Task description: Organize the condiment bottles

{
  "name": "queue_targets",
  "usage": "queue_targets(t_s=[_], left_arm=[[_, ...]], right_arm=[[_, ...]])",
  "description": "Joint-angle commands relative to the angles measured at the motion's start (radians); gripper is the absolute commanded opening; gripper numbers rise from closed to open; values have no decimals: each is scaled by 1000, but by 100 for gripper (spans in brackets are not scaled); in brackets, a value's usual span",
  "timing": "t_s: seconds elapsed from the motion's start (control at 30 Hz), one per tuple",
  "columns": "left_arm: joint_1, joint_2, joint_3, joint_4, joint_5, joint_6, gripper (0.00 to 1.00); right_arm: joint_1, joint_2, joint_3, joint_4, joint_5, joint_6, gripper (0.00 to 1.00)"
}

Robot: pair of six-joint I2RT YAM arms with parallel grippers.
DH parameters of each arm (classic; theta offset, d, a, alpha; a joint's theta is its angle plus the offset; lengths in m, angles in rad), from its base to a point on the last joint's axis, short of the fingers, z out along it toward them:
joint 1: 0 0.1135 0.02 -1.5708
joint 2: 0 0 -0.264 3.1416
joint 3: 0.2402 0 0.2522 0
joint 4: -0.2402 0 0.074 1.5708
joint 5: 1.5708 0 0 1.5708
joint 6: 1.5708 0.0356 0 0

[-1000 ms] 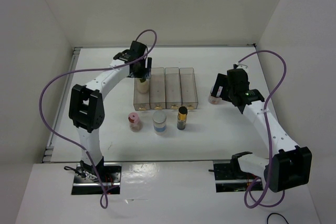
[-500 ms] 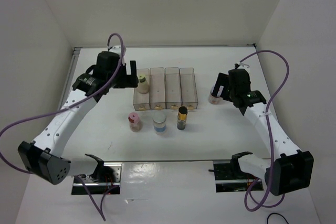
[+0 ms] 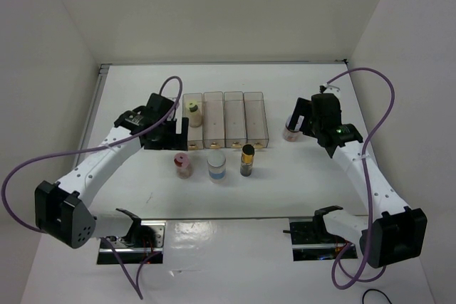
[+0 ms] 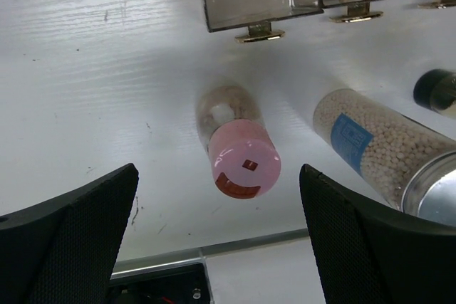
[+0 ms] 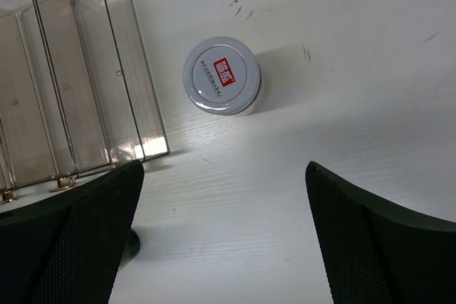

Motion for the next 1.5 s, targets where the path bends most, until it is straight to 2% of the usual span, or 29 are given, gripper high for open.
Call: queue_targets(t_s=[0.0,0.13,0.3,0.8,0.97,1.03,1.37,1.47], left_arm=[[-31,0,8,-10,54,9,100],[-75,37,8,-10,54,9,99],[-113,60,18,-44,-18,-3,99],[-114,138,-10,-15,-47,-26,93],[-114,147,-10,-5,-47,-26,85],[-114,158,-10,4,-47,-26,79],[-114,167,-19,4,-27,-26,77],[-114,176,-19,4,-27,-26,68]], right_arm=[[-3,-25,-8,49,8,2,98],[-3,-25,-8,49,17,2,98],[-3,-25,-8,49,27,2,98],[-3,-25,-8,49,27,11,98],[-3,-25,-8,49,27,11,98],[-3,-25,-8,49,27,11,98],[-3,-25,-8,49,27,11,98],[-3,-25,-8,49,27,11,98]])
